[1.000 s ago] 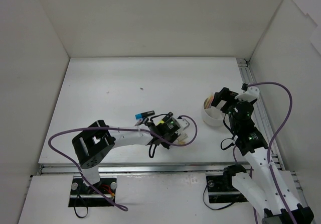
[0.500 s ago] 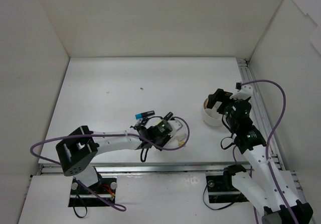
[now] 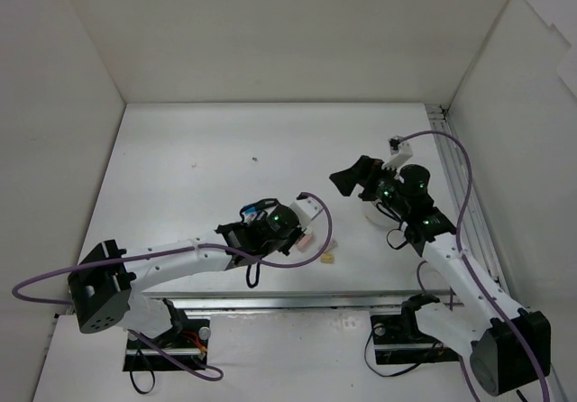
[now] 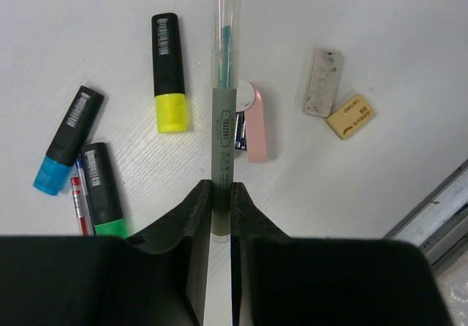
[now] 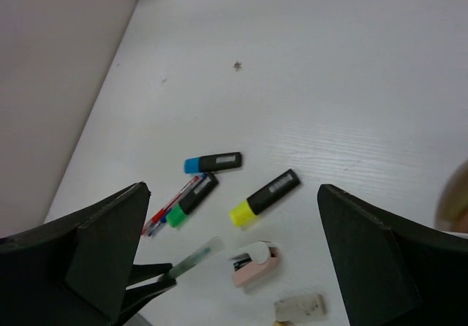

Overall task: Sort the stationery into containers
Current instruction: Pick up the pen from the center of the board.

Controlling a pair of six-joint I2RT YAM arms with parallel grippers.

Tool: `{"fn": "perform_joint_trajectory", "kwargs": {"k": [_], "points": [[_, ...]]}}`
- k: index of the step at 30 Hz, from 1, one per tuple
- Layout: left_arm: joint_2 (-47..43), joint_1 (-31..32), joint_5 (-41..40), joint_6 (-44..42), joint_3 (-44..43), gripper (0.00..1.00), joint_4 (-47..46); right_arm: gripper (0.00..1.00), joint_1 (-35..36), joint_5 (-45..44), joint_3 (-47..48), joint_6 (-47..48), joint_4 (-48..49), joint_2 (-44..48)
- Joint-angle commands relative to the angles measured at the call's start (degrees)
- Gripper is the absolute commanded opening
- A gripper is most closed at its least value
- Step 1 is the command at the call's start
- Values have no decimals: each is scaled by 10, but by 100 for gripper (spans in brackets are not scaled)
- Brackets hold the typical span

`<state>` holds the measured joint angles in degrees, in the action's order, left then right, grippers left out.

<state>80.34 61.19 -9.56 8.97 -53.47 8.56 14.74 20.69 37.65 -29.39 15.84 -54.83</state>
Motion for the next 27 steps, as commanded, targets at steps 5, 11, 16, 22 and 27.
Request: {"fn": "perform_joint_trajectory", "kwargs": {"k": [5,11,16,22,27], "points": [[-22,5,-41,-13,-42,0,-60,98,54,63,20,-82,111,-94],[-16,5,-49,-10,-54,0,-64,97,76,60,19,-103,115,-134],[-13,5,-50,-11,-57,0,-78,89,104,70,27,-117,119,-154],[-8,5,-53,-12,-66,0,-81,73,124,62,28,-126,110,-161],[-7,5,-46,-14,-67,0,-81,18,131,31,23,-122,109,-145]]}}
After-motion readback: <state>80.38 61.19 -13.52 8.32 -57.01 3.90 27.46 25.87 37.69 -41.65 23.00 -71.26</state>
